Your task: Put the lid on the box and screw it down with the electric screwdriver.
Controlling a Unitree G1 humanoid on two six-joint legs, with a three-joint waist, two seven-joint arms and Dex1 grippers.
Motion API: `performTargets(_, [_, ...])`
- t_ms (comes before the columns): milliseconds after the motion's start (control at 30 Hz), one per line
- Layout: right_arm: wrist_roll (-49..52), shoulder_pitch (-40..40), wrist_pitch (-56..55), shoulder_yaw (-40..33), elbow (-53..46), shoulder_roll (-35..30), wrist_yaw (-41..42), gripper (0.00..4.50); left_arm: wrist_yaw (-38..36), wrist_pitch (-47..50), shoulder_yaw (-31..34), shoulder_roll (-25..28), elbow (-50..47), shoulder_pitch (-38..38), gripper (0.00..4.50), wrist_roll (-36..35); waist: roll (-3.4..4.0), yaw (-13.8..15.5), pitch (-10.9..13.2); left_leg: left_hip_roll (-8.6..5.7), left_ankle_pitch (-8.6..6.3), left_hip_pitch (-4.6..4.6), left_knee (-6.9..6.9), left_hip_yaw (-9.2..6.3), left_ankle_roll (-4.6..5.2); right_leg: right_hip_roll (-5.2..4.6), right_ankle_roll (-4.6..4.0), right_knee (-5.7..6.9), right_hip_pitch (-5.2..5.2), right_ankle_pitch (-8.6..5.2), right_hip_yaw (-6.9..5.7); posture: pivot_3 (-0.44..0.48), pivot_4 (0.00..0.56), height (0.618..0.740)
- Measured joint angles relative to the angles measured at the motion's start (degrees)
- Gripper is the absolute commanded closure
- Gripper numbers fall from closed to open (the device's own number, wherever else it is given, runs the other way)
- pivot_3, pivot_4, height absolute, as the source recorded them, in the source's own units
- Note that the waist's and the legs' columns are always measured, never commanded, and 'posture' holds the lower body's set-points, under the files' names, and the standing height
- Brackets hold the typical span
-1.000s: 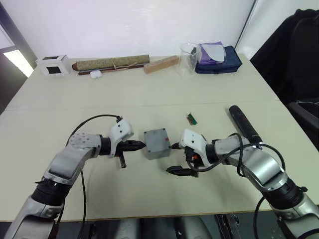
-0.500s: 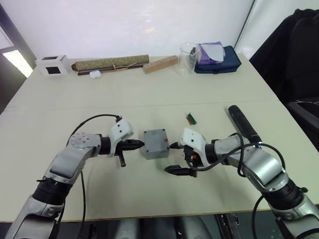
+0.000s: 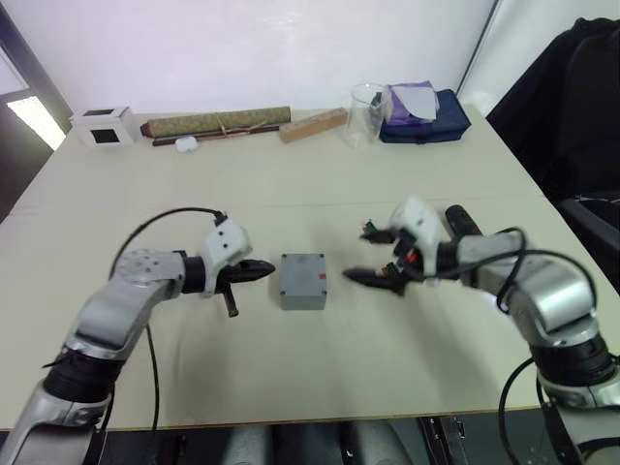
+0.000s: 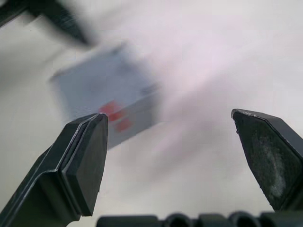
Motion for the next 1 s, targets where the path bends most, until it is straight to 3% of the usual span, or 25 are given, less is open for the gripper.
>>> performTargets(200, [-7.23, -2.81, -12.17, 0.98, 18.85, 6.96, -6.37, 0.01, 1.43, 6.17, 3.51, -0.43, -2.16, -2.24, 4.5, -6.43, 0.0, -0.21, 0.0, 0.0, 0.0, 0.02, -0.01, 0.02, 0.0, 0.02, -0.01, 0.06, 0.0, 0.01, 0.01, 0.0, 0.15, 0.74])
performTargets(333, [-13.0, -7.45, -20.72, 4.05, 33.5, 10.74, -8.84, 0.01, 2.47, 6.41, 3.87, -0.39, -2.01, -2.99, 4.5, -6.99, 0.0, -0.87, 0.0, -0.03, 0.01, 0.02, -0.01, 0.06, -0.01, -0.03, -0.01, 0.07, -0.01, 0.02, 0.04, 0.0, 0.15, 0.74])
performTargets(433, [-15.86, -8.64, -24.45, 5.34, 40.38, 11.76, -9.36, 0.67, 3.33, 6.76, 3.19, -0.75, -2.12, -2.88, 4.5, -7.07, 0.0, -1.01, 0.0, -0.05, 0.01, 0.0, -0.04, 0.02, -0.02, -0.05, -0.02, 0.08, -0.01, 0.02, 0.03, 0.0, 0.15, 0.74])
performTargets(667, [-17.66, -11.24, -28.01, 5.15, 46.41, 12.95, -9.47, 3.15, 5.13, 7.0, 3.14, -1.67, -3.58, -2.02, 4.5, -7.5, 0.01, -1.57, 0.0, -0.03, 0.01, 0.04, -0.08, -0.01, -0.02, -0.02, -0.02, 0.11, -0.01, 0.02, 0.03, 0.0, 0.15, 0.74])
performTargets(1000, [-17.55, -11.6, -28.49, 3.97, 46.8, 14.96, -8.35, 3.15, 5.86, 6.99, 2.98, -1.67, -3.75, -1.73, 4.5, -7.88, 0.01, -1.46, 0.0, -0.04, 0.01, 0.05, -0.08, 0.0, -0.02, -0.04, -0.02, 0.12, -0.01, 0.02, 0.03, 0.0, 0.15, 0.74])
